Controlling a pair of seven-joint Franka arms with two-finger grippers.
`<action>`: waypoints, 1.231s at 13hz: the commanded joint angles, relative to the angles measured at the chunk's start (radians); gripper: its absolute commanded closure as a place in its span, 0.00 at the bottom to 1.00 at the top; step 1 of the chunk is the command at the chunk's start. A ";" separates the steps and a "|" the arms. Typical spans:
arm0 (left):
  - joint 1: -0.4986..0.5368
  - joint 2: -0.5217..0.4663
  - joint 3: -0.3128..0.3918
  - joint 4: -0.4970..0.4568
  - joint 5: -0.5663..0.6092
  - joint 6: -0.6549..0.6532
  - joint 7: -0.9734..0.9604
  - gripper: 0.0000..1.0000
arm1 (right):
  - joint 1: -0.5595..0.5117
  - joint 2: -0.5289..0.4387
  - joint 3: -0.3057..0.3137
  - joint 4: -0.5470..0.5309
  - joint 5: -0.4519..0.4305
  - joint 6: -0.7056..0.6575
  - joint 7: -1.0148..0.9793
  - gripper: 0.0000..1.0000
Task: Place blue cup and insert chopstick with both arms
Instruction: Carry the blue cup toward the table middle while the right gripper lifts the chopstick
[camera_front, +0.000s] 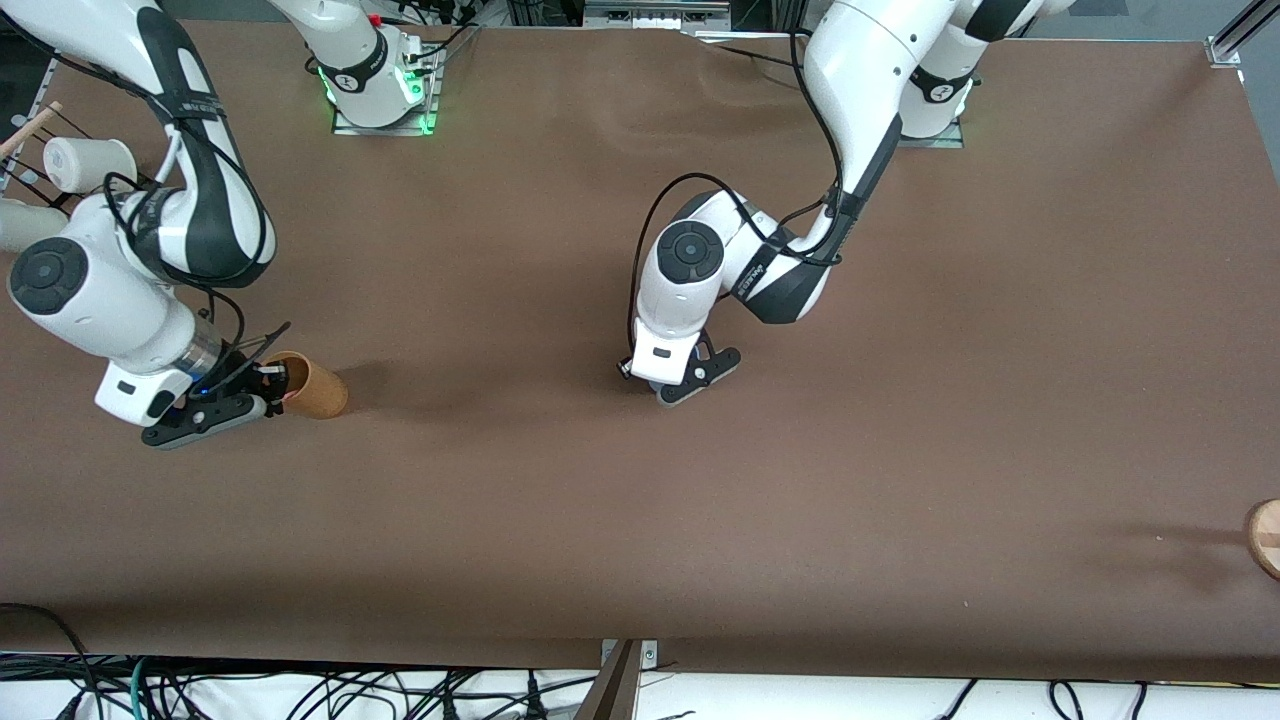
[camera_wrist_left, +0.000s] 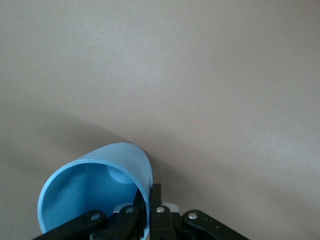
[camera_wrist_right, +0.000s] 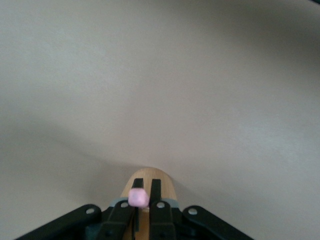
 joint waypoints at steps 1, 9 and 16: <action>-0.021 0.052 0.016 0.062 0.053 -0.008 -0.060 0.92 | -0.003 -0.023 0.010 0.155 0.005 -0.203 -0.014 1.00; 0.000 0.013 0.013 0.109 0.015 -0.115 -0.049 0.00 | 0.136 -0.017 0.013 0.400 0.011 -0.436 0.087 1.00; 0.225 -0.281 0.021 0.123 -0.119 -0.531 0.478 0.00 | 0.319 0.009 0.012 0.400 0.009 -0.405 0.454 1.00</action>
